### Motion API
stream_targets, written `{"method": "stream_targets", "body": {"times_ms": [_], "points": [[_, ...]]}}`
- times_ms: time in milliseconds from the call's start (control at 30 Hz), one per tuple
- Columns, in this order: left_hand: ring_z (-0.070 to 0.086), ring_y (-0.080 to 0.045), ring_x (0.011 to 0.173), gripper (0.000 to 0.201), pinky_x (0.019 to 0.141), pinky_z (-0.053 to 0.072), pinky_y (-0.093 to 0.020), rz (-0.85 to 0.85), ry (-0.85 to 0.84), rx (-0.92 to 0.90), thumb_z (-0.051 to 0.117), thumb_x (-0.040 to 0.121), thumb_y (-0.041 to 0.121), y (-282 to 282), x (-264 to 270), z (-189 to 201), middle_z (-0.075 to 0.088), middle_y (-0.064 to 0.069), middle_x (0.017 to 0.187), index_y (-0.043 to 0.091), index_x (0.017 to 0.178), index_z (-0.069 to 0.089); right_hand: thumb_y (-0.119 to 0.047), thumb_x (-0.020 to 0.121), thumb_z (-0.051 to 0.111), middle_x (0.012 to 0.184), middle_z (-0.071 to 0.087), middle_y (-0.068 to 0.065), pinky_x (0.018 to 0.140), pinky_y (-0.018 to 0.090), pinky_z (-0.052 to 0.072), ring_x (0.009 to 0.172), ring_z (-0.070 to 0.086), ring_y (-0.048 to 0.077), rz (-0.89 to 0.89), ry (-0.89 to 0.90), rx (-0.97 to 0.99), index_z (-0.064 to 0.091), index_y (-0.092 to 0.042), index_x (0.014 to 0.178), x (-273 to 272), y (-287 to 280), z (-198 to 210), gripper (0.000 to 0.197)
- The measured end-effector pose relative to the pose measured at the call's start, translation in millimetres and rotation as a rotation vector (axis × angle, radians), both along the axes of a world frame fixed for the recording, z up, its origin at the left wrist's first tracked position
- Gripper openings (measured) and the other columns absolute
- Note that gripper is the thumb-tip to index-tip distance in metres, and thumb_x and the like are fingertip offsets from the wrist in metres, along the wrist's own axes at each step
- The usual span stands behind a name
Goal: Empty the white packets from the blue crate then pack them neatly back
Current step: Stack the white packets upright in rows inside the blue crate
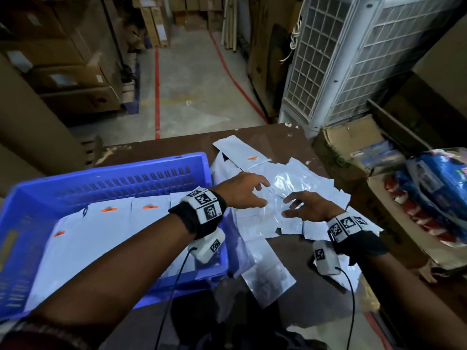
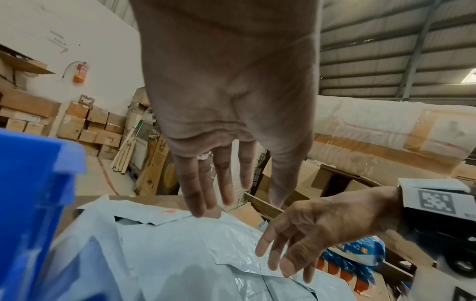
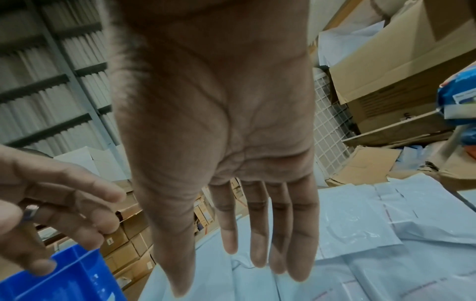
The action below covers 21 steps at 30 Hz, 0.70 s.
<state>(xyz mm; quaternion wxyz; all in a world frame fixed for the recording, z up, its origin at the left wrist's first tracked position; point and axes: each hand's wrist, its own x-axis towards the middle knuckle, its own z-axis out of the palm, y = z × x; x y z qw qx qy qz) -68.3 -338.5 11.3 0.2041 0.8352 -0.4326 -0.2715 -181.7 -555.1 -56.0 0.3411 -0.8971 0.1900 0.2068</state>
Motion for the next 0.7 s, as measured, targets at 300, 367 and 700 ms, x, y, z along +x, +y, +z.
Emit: {"method": "stream_targets", "body": {"times_ms": [300, 367, 700], "points": [[0.045, -0.025, 0.131, 0.069, 0.104, 0.042, -0.034, 0.187, 0.018, 0.318, 0.070, 0.084, 0.042, -44.4, 16.6, -38.7, 0.043, -0.008, 0.147, 0.017, 0.143, 0.043, -0.038, 0.080, 0.080, 0.107, 0.064, 0.001, 0.098, 0.035, 0.049, 0.101, 0.063, 0.019, 0.028, -0.073, -0.029, 0.066, -0.026, 0.107, 52.1, -28.4, -8.4, 0.033], [0.046, -0.029, 0.130, 0.072, 0.103, 0.043, -0.036, 0.244, 0.015, 0.370, 0.070, 0.083, 0.044, -52.4, 15.1, -51.1, 0.043, -0.012, 0.146, 0.015, 0.143, 0.042, -0.038, 0.080, 0.080, 0.108, 0.068, 0.003, 0.099, 0.034, 0.049, 0.102, 0.065, 0.020, 0.048, -0.118, -0.061, 0.066, -0.027, 0.104, 71.6, -31.7, -7.5, 0.030], [0.029, -0.042, 0.137, 0.076, 0.104, 0.037, -0.048, 0.596, 0.047, 0.346, 0.069, 0.078, 0.045, -77.2, 15.9, -88.5, 0.027, -0.017, 0.143, 0.016, 0.138, 0.030, -0.040, 0.085, 0.075, 0.120, 0.064, 0.008, 0.084, 0.023, 0.043, 0.111, 0.061, 0.022, 0.002, -0.261, -0.086, 0.065, -0.017, 0.121, 167.2, -22.1, -16.8, 0.044]]}}
